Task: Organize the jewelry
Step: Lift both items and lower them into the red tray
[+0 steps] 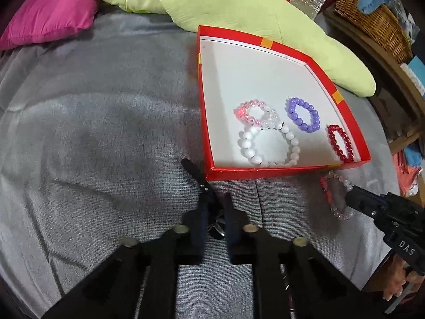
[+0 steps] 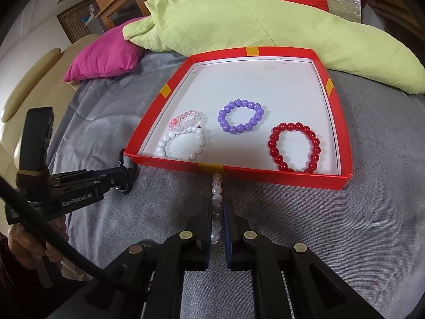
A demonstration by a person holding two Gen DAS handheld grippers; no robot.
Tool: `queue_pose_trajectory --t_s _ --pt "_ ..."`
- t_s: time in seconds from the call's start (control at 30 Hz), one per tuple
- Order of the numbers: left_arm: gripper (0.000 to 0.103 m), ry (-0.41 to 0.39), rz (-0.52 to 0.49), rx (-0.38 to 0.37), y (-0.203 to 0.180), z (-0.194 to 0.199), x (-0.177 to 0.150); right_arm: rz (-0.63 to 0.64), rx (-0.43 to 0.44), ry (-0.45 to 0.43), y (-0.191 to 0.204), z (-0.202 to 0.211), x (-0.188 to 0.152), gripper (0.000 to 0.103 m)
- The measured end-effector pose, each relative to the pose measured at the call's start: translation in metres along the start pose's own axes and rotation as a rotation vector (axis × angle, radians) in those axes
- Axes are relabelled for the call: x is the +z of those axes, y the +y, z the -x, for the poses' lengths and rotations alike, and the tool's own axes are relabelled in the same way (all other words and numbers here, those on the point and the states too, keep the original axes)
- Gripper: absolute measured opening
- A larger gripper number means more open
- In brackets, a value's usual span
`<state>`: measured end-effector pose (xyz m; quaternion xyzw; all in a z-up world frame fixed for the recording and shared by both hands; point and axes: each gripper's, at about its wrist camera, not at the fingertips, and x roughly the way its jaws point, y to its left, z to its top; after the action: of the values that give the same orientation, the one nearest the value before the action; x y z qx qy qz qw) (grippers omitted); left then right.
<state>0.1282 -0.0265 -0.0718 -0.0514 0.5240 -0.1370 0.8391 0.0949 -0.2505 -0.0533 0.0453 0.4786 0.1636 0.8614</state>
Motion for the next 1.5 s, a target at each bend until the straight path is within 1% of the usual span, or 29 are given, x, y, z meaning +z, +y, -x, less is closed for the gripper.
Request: queue_pose_trajectory --t_s 0.03,0.17,0.3,0.43,0.53,0.63,0.77,0.87,0.97,1.1,1.5 --pt "0.008 -0.001 0.007 -0.009 0.003 0.0 -0.001 0.0 0.0 -0.002 0.0 0.0 0.0 0.009" --pt "0.006 -0.01 0.01 -0.005 0.01 0.012 -0.004 -0.005 0.01 -0.013 -0.001 0.004 0.001 0.009" --pt "0.006 -0.041 0.004 0.003 0.017 0.027 -0.006 -0.02 0.038 -0.032 -0.003 0.01 0.003 0.009" --pt "0.006 -0.083 0.014 0.002 0.027 0.044 -0.006 -0.04 0.081 -0.049 -0.006 0.016 0.005 0.009" --pt "0.006 -0.139 0.016 -0.004 0.031 0.058 -0.004 -0.048 0.105 -0.076 -0.008 0.023 0.006 0.009" --pt "0.006 -0.196 -0.001 -0.009 0.023 0.066 0.003 -0.066 0.132 -0.105 -0.012 0.03 0.008 0.009" --pt "0.006 -0.229 -0.034 -0.019 0.014 0.07 0.004 -0.078 0.147 -0.134 -0.016 0.036 0.01 0.009" --pt "0.006 -0.261 -0.07 0.008 0.006 0.074 0.002 -0.086 0.163 -0.147 -0.018 0.039 0.01 0.009" --pt "0.006 -0.281 -0.094 0.008 -0.003 0.075 0.002 -0.09 0.168 -0.169 -0.02 0.044 0.011 0.009" --pt "0.006 -0.298 -0.117 0.011 -0.015 0.074 0.005 -0.104 0.172 -0.194 -0.026 0.051 0.011 0.009" --pt "0.006 -0.299 -0.141 -0.007 -0.044 0.054 0.024 -0.204 0.145 -0.253 -0.055 0.06 0.018 0.009"
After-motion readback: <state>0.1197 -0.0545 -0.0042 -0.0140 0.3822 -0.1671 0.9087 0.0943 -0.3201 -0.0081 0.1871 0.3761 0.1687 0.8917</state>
